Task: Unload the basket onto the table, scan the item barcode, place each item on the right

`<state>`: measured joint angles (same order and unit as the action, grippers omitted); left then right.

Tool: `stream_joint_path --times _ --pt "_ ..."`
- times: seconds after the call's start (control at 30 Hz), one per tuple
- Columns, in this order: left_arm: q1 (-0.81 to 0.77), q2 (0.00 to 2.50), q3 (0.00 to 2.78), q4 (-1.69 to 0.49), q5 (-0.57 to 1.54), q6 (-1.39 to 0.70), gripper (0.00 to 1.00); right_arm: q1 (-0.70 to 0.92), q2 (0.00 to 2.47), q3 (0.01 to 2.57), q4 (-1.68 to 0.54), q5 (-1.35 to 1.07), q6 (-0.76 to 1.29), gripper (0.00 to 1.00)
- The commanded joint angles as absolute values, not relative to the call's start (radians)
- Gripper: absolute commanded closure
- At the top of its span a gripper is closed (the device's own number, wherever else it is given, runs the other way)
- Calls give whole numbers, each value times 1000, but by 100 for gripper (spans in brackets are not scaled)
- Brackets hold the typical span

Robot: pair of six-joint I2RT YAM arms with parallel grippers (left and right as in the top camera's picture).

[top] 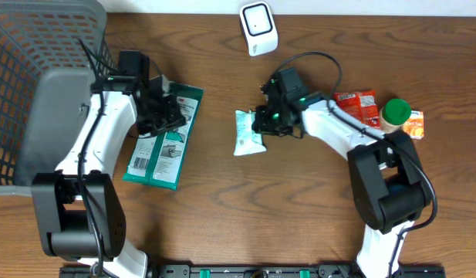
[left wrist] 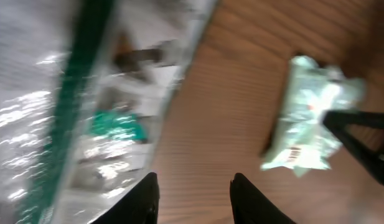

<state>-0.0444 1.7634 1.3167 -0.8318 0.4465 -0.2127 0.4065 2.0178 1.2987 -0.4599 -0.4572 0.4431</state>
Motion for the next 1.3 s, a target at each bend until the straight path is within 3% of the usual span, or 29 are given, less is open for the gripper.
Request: stream_joint_path --times 0.0,0.4,0.87,1.13,1.27 --pt "-94 1752 1312 -798 604 -159 57 359 1997 1292 -466 -683 304 99" --pt "-150 1752 1313 -654 824 -151 43 229 1969 1292 -459 -1207 218 99" --pt "-212 1752 1313 -592 824 -182 43 242 1913 1292 -347 -1314 265 99" --pt "-226 1752 1313 -531 857 -249 50 268 1913 1292 -306 -1311 266 99" --pt "-226 1752 1313 -528 879 -249 60 277 1913 1292 -303 -1293 265 98"
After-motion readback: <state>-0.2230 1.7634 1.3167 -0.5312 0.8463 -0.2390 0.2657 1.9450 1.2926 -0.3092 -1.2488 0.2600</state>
